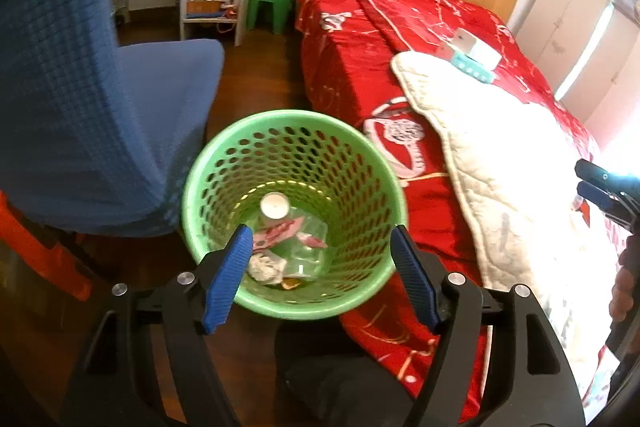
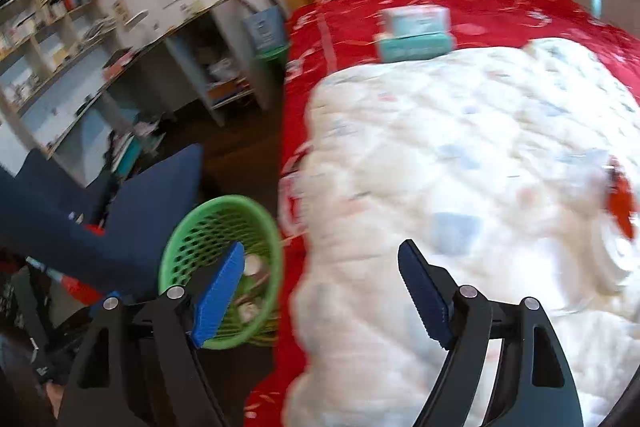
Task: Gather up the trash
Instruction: 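Return the right tool to the bed and grasp the red snack packet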
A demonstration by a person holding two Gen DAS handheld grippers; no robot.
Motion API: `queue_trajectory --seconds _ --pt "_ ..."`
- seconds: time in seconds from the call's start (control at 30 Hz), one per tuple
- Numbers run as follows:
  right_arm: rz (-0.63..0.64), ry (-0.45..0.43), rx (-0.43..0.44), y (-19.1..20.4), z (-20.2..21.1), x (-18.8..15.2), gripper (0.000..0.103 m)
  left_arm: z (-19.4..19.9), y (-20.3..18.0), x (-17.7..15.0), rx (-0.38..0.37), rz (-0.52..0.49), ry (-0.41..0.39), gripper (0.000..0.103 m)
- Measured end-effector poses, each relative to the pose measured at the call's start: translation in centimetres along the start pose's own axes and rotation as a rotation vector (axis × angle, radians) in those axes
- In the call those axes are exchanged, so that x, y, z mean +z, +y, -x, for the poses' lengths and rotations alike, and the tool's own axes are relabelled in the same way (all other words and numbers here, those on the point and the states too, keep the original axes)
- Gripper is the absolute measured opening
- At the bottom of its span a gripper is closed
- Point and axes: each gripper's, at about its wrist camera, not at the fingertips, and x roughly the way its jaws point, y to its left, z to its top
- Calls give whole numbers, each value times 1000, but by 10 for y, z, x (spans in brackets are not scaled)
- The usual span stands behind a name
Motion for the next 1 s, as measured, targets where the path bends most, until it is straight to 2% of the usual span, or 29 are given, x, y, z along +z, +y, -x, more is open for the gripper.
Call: queue_trajectory --seconds 0.2,0.43,0.67,1.0 --pt "-87 -55 -128 -74 38 11 80 -5 -23 3 -9 -42 7 72" --pt "-263 -86 -242 -172 72 22 80 -11 -46 6 -32 -69 19 73" --pt "-435 -54 -274 -247 77 24 80 -17 -66 7 -39 -104 30 73" --pt "-510 10 -267 -287 46 27 79 -28 -97 8 -48 -151 47 73"
